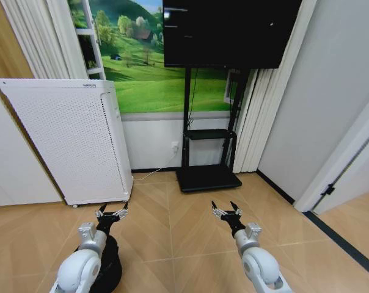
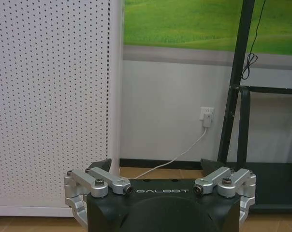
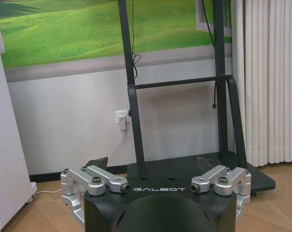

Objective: Pick up the trash bin and place the garbage on the floor into it.

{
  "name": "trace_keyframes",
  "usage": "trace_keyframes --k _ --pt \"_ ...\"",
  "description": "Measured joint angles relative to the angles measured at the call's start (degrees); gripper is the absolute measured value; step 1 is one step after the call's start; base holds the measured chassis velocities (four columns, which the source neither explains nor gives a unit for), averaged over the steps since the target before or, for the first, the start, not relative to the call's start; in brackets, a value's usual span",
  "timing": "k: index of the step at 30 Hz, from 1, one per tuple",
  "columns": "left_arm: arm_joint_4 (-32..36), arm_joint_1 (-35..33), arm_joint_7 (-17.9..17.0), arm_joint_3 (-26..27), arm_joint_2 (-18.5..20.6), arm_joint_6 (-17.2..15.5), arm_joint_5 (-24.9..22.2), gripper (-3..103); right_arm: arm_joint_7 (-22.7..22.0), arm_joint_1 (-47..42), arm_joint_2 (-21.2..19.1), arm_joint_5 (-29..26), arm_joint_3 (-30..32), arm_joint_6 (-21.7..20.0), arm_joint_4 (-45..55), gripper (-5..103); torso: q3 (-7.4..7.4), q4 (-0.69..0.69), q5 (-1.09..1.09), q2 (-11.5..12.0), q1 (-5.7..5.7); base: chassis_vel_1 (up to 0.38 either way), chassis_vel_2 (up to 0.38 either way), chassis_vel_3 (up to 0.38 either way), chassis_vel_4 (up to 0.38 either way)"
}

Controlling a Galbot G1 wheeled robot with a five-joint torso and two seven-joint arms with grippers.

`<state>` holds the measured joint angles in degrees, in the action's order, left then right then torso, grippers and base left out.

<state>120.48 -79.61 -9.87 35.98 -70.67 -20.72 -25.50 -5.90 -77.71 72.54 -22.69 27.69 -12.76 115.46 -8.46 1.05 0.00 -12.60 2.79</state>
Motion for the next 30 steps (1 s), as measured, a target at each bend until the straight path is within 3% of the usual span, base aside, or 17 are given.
trace_keyframes --k 30 --pt "1.57 -0.2 -1.15 1.81 -0.93 -0.04 -0.87 100 -0.01 -1.54 0.5 2.57 0.65 0.72 2.17 100 -4.6 0.01 0.0 -6.55 1.94 0.0 0.0 0.0 0.0"
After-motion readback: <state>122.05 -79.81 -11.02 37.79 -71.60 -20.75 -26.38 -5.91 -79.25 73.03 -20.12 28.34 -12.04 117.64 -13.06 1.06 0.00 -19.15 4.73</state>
